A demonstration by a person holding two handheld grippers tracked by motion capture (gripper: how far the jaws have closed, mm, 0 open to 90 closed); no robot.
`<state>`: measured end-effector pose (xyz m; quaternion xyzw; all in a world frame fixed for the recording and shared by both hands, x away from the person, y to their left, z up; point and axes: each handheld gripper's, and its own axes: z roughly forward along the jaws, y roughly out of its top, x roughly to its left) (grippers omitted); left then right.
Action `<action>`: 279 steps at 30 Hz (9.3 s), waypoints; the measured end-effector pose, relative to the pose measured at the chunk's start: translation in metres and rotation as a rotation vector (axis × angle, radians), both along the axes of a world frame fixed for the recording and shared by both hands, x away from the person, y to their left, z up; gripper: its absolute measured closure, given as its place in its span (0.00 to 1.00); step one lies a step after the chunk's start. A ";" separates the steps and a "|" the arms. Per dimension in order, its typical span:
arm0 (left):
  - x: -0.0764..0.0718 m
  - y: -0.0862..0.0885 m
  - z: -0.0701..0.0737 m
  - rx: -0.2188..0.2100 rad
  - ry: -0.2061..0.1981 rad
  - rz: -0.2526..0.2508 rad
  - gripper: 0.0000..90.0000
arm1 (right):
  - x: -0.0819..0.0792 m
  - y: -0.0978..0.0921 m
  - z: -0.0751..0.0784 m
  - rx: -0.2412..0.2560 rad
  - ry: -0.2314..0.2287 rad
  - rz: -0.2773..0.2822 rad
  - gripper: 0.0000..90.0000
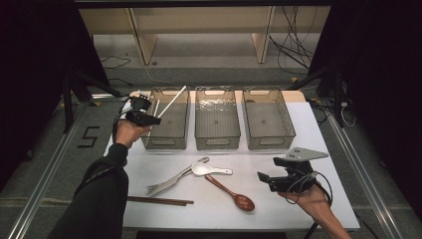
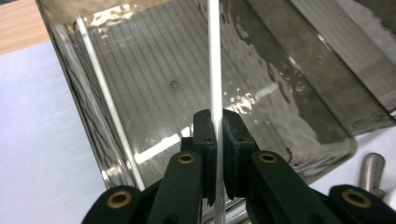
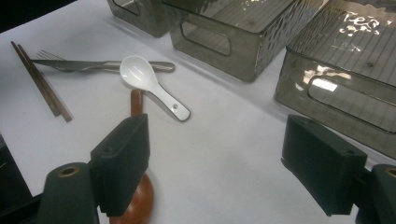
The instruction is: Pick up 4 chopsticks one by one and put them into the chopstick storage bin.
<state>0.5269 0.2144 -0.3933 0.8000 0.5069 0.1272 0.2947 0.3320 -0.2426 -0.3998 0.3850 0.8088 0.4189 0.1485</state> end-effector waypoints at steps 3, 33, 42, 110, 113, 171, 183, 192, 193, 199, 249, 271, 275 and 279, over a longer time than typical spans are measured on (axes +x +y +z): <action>0.003 0.000 -0.004 0.004 0.014 0.010 0.95 | 0.000 0.000 0.000 0.000 -0.002 0.002 0.27; -0.001 -0.016 0.004 -0.025 -0.003 -0.025 0.48 | 0.000 0.002 0.000 -0.003 0.017 0.024 0.27; -0.038 -0.024 0.021 -0.088 -0.032 -0.164 0.25 | 0.000 0.002 0.000 -0.002 0.015 0.026 0.27; -0.206 -0.051 -0.042 0.209 0.088 -0.712 0.32 | -0.005 0.006 0.003 -0.003 -0.006 0.046 0.27; -0.206 -0.051 -0.048 0.238 0.101 -0.715 0.34 | -0.005 0.007 0.003 -0.003 -0.005 0.047 0.27; -0.195 -0.043 -0.067 0.456 0.265 -0.823 0.89 | -0.004 0.010 0.002 -0.017 0.002 0.066 0.28; -0.197 -0.044 -0.066 0.470 0.253 -0.873 0.94 | -0.004 0.010 0.003 -0.017 0.002 0.067 0.28; -0.196 -0.044 -0.049 0.408 0.210 -0.822 0.94 | -0.004 0.009 0.003 -0.016 0.002 0.067 0.28; -0.196 -0.044 -0.045 0.405 0.198 -0.814 0.94 | -0.004 0.009 0.003 -0.016 0.002 0.067 0.28; -0.189 -0.046 -0.027 0.318 0.149 -0.722 0.94 | -0.004 0.009 0.002 -0.014 0.005 0.065 0.28; -0.017 -0.061 0.077 0.227 -0.115 -0.399 0.94 | -0.001 0.006 0.001 0.005 0.002 0.060 0.27; 0.028 -0.049 0.076 0.158 -0.173 -0.306 0.94 | -0.001 0.007 0.001 0.004 0.007 0.069 0.27; 0.032 -0.046 0.069 0.140 -0.174 -0.283 0.94 | -0.001 0.007 0.001 0.004 0.008 0.070 0.27; 0.036 -0.044 0.063 0.129 -0.173 -0.260 0.94 | -0.001 0.007 0.001 0.004 0.007 0.071 0.27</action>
